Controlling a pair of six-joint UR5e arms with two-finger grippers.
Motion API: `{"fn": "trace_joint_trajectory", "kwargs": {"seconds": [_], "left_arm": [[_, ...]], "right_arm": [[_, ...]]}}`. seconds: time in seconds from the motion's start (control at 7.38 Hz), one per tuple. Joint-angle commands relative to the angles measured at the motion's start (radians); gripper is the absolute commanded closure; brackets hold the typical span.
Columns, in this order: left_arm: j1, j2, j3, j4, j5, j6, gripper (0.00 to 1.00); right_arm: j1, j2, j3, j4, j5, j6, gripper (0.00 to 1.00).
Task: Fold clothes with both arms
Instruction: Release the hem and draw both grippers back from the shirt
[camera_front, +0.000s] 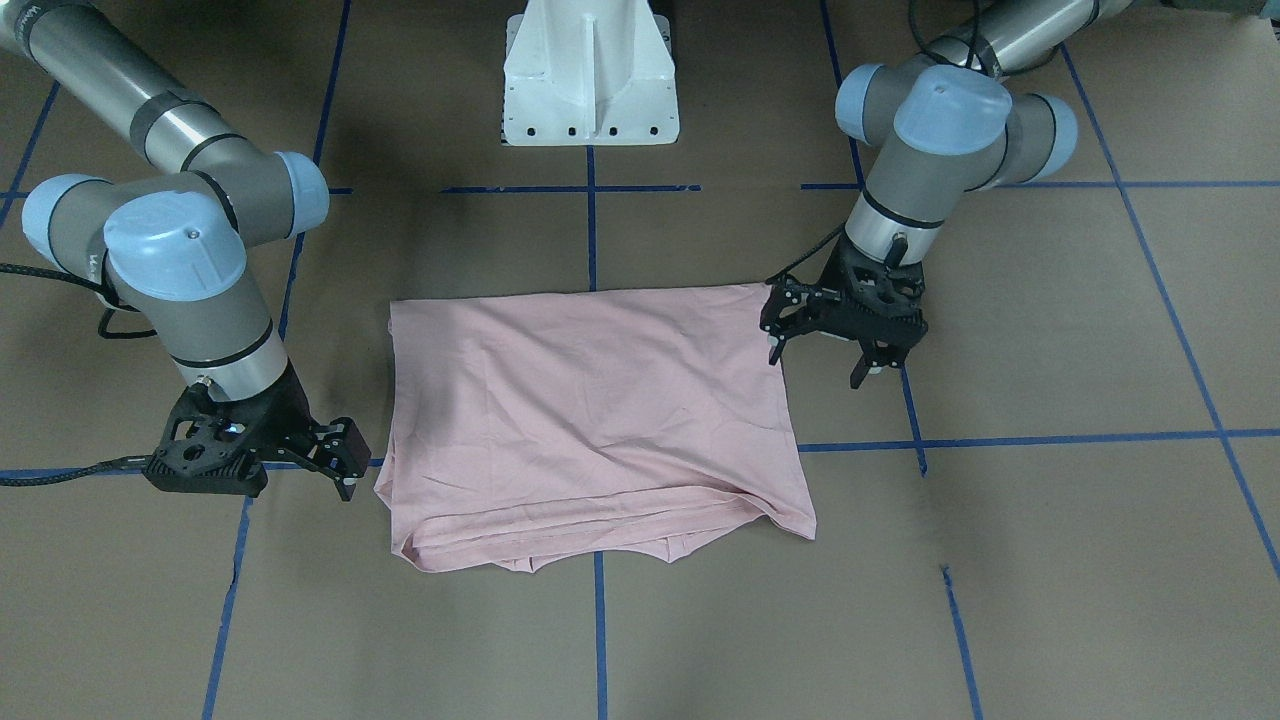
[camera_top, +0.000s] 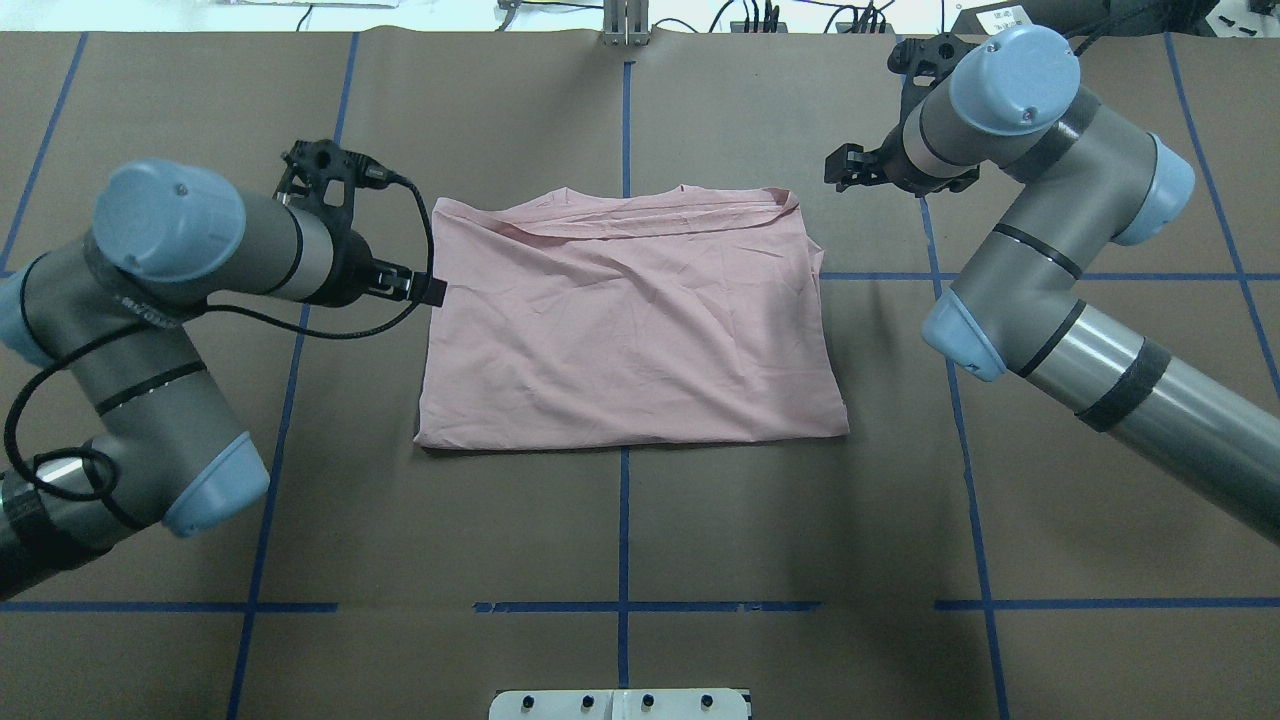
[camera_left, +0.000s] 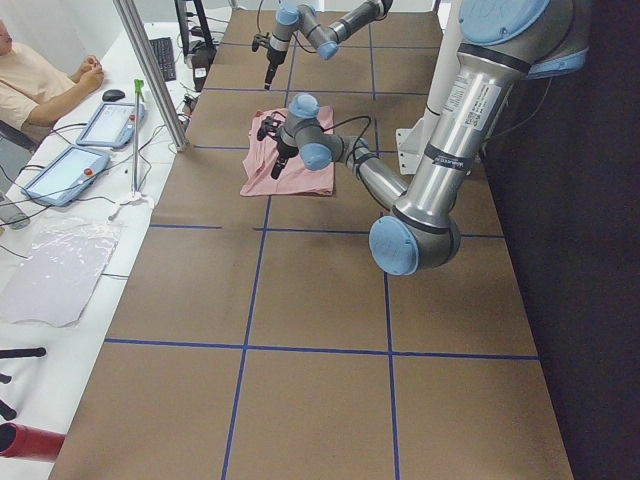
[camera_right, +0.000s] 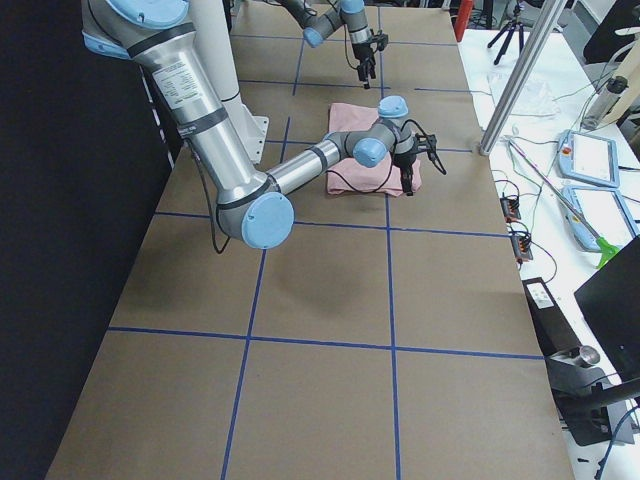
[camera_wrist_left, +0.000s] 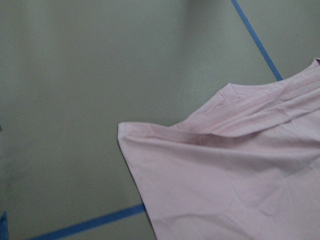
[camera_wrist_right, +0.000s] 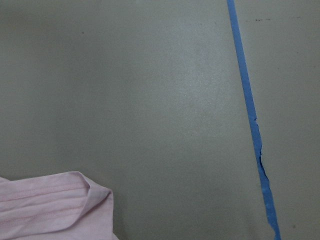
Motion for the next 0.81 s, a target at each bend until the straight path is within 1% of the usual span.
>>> {"fn": "trace_joint_trajectory", "kwargs": {"seconds": [0.0,0.14,0.27,0.68], "left_arm": [[0.140,0.084,-0.061,-0.030,0.081,-0.176,0.26],[0.182,0.086,-0.061,-0.032,0.126,-0.224,0.34],[0.207,0.098,-0.055,-0.032,0.138,-0.239,0.36],[0.225,0.101,-0.041,-0.029,0.146,-0.241,0.37]], "right_arm": [[0.004,-0.012,0.014,0.000,0.003,-0.010,0.00],[0.005,-0.014,0.014,0.000,0.001,-0.008,0.00],[0.005,-0.017,0.015,0.000,0.001,-0.008,0.00],[0.004,-0.018,0.014,0.000,0.000,-0.008,0.00]]}}
